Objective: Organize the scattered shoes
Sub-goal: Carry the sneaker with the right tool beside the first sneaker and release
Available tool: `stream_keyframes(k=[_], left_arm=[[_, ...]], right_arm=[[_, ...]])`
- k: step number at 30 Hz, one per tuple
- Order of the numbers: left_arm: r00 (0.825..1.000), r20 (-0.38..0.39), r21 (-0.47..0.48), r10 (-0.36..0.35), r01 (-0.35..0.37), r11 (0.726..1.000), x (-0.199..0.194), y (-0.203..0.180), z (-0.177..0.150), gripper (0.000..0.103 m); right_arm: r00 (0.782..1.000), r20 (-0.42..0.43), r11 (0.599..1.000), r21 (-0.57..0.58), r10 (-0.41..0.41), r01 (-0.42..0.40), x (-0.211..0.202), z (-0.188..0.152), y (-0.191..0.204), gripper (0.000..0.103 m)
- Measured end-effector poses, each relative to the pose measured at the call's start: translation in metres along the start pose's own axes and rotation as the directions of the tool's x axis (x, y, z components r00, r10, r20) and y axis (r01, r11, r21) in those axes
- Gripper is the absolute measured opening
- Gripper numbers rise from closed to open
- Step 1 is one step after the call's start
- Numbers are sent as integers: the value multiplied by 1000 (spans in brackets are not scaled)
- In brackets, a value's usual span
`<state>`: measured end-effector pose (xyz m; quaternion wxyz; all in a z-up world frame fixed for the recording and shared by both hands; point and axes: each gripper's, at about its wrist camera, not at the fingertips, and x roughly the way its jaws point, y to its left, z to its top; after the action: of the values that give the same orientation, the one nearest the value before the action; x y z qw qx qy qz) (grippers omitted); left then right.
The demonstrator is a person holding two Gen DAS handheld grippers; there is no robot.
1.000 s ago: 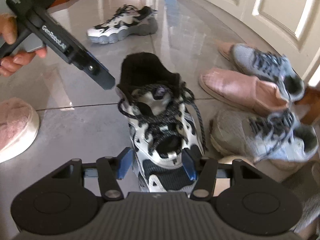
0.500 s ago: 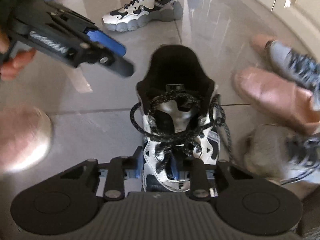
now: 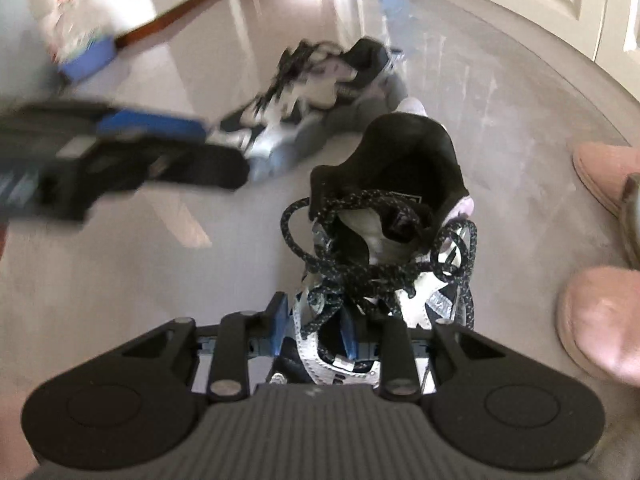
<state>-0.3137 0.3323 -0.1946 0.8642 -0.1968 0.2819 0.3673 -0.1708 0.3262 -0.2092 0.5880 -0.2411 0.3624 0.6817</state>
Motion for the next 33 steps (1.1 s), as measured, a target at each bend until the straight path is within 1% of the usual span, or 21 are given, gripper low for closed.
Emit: stream_keyframes(k=[3,5,9,12,15,18,20,22,25,27,30,33], left_arm=[[997,58,-22,50,-49,999,-8,13,7,50],[993,93,-34,76,-73,997,-14,23,12,50],[985,130,-47,115,-109,993,-20,31,19,50],[981,140,-60,134,-127,990,-21,35,23,51],[981,143,-64,130,-122,990,-20,34,24,51],[982,152,-47,114,-109,993,-20,27,26,51],[984,154,-22,91,-88,996,-19,21,27,51],[988,141,19,62,-66,998,-15,10,27,52],[995,98,94,3,-12,996,-2,-10,20,52],[997,70,130,-32,22,991,7,-23,16,52],[992,9,215,-129,124,969,29,-56,9,52],[974,-46,295,-221,224,929,45,-88,0,53]], right_arm=[[998,50,993,107,35,-40,19,21,-1,32],[995,85,987,148,52,-64,33,35,3,32],[991,124,991,124,41,-56,58,63,23,32],[990,133,993,105,35,-49,68,75,33,34],[989,141,990,126,53,-71,61,73,34,34],[988,143,990,121,60,-77,39,59,33,34],[989,137,991,108,61,-76,18,43,30,34],[992,118,995,81,40,-50,-2,28,25,34],[995,98,999,34,-27,23,-31,7,10,34],[991,82,994,32,-108,106,-62,-12,-7,34],[981,40,979,81,-190,186,-93,-37,-32,34],[968,18,959,142,-250,245,-123,-66,-57,31]])
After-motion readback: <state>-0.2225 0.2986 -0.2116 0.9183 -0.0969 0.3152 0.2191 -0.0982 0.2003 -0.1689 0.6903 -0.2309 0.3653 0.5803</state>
